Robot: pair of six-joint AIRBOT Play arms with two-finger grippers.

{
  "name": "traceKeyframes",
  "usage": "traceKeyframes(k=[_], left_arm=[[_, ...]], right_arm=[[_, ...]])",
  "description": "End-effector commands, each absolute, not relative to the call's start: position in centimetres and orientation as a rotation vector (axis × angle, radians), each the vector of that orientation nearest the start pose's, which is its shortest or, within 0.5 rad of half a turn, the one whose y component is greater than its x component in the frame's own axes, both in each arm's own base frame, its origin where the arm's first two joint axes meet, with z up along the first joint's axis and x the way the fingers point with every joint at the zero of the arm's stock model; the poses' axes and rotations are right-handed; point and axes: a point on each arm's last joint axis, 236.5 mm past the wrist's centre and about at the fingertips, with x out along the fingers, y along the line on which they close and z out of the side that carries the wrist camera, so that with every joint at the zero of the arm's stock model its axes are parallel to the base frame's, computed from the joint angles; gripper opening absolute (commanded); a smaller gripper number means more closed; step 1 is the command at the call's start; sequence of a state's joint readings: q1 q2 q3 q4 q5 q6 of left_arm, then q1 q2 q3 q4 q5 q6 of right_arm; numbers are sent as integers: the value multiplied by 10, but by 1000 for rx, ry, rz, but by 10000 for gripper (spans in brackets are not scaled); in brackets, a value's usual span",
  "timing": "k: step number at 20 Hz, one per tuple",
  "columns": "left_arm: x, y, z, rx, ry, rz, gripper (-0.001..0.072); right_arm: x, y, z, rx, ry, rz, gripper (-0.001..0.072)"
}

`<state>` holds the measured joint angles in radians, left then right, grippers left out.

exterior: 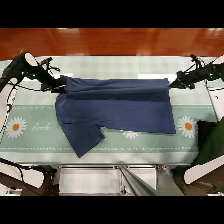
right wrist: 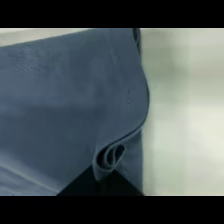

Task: Fold the shirts.

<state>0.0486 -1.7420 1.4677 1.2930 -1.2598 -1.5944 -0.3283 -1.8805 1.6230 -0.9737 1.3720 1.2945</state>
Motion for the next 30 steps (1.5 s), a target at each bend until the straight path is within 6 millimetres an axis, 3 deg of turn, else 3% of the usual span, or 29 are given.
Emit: traceKeyframes(k=[1, 2, 3, 4, 5, 7, 10, 13, 15, 17, 19, 22, 25, 30], left_arm=[[431, -48, -83, -354, 1536, -113, 16], [432, -52, -82, -379, 1534, -113, 35], [432, -52, -82, -394, 1536, -101, 179], [428, -52, -80, -395, 1549, -103, 465], [423, -49, -76, -397, 1572, -103, 509], [416, -38, -62, -413, 1591, -99, 509], [411, -7, -22, -457, 1511, -55, 509], [376, 16, 0, -492, 1455, -8, 508], [332, 27, -14, -554, 1458, 54, 507], [281, 22, -42, -716, 1468, 106, 507], [253, -6, -58, -943, 1423, 61, 508], [221, -43, -75, -1114, 1427, -37, 508], [206, -47, -93, -1111, 1455, -13, 508], [214, -50, -94, -1135, 1411, -21, 508]], right_arm=[[463, -17, -70, 592, 1432, 299, 36], [464, -14, -70, 594, 1431, 295, 114], [464, -14, -70, 617, 1438, 278, 351], [463, -13, -69, 627, 1445, 278, 411], [461, -15, -65, 643, 1451, 263, 411], [456, -27, -50, 686, 1441, 226, 411], [439, -57, -13, 669, 1409, 175, 411], [403, -74, -5, 668, 1380, 89, 411], [370, -57, -18, 729, 1363, 74, 411], [338, -12, -21, 774, 1318, 198, 411], [310, 19, -23, 834, 1272, 246, 411], [280, 34, -26, 831, 1248, 237, 411], [276, 42, -10, 827, 1210, 267, 411], [272, 49, -3, 834, 1215, 297, 411]])
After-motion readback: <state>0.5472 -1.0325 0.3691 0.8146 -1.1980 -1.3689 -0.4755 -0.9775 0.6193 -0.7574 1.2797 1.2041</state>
